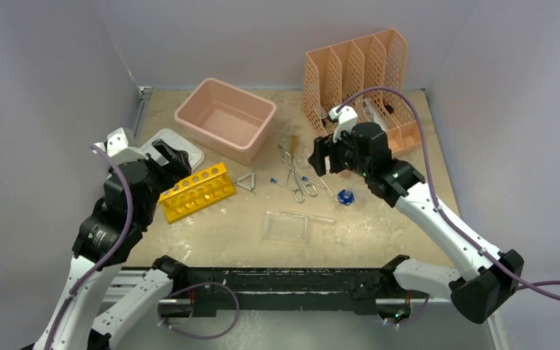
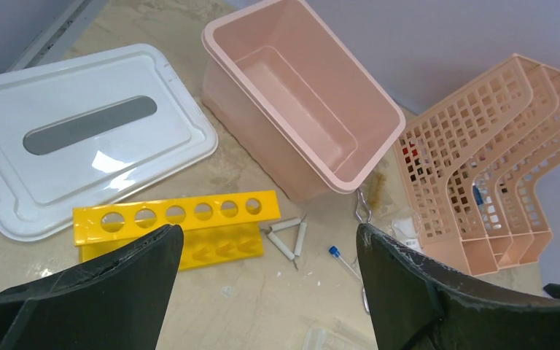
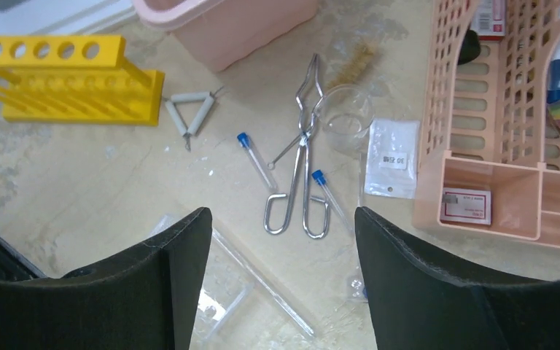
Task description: Organize the chemistry lab equipment
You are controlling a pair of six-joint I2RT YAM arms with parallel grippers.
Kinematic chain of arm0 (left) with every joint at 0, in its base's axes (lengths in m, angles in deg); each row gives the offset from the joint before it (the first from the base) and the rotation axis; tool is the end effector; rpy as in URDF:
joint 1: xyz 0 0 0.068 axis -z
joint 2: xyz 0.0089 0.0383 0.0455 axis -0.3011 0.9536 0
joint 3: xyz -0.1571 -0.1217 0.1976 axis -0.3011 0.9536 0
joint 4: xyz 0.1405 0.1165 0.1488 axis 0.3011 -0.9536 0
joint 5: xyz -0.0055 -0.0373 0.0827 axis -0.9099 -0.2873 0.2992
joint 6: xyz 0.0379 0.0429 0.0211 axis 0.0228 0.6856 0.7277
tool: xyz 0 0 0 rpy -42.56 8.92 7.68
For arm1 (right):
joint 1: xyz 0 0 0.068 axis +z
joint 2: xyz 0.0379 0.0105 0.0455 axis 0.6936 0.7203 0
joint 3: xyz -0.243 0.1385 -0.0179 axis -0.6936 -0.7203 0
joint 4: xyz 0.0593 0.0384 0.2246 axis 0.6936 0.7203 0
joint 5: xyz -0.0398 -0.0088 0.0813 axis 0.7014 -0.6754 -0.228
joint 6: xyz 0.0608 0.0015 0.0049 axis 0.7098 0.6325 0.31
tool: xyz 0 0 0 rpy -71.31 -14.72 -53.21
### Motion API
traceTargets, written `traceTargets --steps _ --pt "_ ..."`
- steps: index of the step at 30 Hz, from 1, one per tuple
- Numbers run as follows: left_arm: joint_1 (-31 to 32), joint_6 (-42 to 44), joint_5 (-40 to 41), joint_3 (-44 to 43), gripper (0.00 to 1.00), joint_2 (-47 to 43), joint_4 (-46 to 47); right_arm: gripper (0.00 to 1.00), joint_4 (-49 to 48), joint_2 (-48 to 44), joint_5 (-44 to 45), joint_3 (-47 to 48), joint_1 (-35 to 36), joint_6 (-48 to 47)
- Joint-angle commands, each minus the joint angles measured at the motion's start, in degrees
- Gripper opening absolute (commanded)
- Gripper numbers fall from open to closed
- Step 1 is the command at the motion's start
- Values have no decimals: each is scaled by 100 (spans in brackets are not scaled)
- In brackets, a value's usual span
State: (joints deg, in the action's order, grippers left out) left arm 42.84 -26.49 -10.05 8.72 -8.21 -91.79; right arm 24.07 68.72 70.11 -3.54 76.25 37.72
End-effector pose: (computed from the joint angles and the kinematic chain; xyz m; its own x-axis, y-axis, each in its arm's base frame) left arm 0.0861 -0.0153 0.3915 -0.1983 -0.5112 -0.8363 -0.2390 0.8527 -0.4646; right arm 0.1993 0.1273 0.3728 -0.3594 -0.0558 -0.9315 -0.5064 0.8501 0.1445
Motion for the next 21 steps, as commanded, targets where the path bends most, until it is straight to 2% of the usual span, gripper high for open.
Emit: traceTargets --steps 1,7,9,11,18,20,21 --pt "20 188 -136 74 89 -251 133 73 -261 -140 261 -322 447 -564" --pt "24 261 -590 258 90 -423 294 70 -546 -315 201 -938 1079 -1226" --pt "21 240 -710 312 91 -464 343 58 -420 -269 224 -975 1149 -1373" --pt "21 232 -902 384 91 -500 448 52 -79 -127 159 -881 1154 -1587" --pt "17 240 -962 434 91 -389 616 65 1441 551 244 -328 1148 -2888" --pt "24 263 -961 361 91 -326 563 65 1591 641 406 -417 1113 -3145" --pt "20 276 -954 331 91 -309 542 59 1661 661 317 -466 1071 -3235"
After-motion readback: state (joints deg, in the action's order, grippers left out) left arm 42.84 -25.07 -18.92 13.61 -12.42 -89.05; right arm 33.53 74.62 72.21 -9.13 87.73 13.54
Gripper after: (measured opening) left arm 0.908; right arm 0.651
